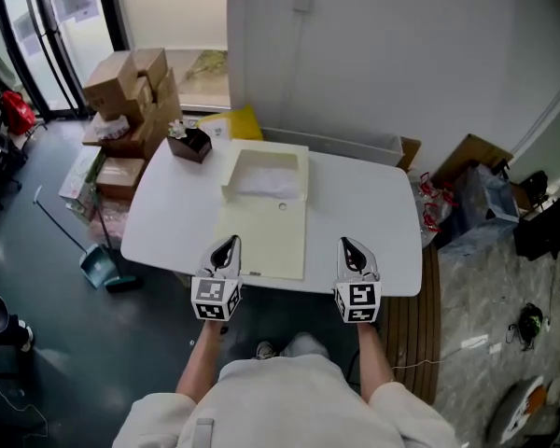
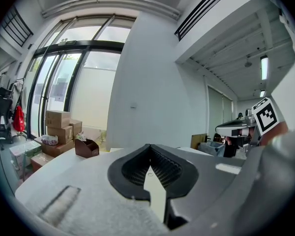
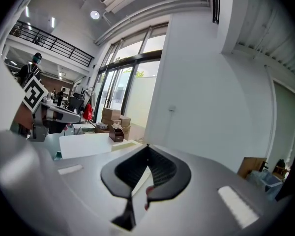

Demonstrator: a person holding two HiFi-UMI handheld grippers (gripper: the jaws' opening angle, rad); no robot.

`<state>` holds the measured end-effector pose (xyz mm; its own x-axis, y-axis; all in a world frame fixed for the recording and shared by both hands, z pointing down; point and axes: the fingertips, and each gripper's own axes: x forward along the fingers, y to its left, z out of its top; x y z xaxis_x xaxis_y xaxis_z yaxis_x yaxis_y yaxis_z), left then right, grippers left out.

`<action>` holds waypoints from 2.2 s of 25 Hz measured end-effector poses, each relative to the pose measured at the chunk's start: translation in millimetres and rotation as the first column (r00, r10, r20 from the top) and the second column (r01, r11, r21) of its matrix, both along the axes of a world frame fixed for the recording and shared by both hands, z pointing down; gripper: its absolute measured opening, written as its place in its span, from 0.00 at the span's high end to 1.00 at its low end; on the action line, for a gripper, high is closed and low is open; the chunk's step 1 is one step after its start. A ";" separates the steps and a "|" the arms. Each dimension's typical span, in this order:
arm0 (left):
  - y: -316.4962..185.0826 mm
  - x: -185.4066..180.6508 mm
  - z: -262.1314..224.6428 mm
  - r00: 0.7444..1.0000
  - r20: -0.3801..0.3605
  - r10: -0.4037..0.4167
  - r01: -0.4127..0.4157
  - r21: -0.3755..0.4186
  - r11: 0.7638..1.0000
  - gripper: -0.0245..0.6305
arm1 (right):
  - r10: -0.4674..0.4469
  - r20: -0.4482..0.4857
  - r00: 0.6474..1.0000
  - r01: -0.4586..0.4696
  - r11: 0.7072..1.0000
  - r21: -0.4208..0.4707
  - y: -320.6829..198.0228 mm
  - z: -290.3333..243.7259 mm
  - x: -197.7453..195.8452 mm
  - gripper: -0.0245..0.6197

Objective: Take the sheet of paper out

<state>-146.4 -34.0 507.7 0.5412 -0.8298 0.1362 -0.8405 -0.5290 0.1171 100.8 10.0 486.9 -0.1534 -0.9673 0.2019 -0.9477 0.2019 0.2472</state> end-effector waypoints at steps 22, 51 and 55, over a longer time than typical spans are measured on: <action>-121.7 36.3 13.8 0.997 0.044 -0.067 0.069 -0.031 0.997 0.96 | -0.041 0.043 0.998 0.042 0.999 -0.017 -143.6 21.5 47.8 0.96; -237.0 90.0 113.8 0.983 -0.021 -0.184 0.166 -0.341 0.925 0.96 | -0.173 0.137 0.975 0.199 0.958 -0.208 -281.1 115.0 74.7 0.96; -241.7 90.0 137.0 0.981 -0.079 -0.176 0.132 -0.390 0.911 0.96 | -0.147 0.111 0.983 0.169 0.959 -0.226 -283.6 123.1 74.2 0.96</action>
<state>-56.4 -275.8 644.7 0.4409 -0.8007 0.4056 -0.8779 -0.2907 0.3804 175.0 -273.6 610.0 -0.3291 -0.8570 0.3966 -0.9155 0.3924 0.0883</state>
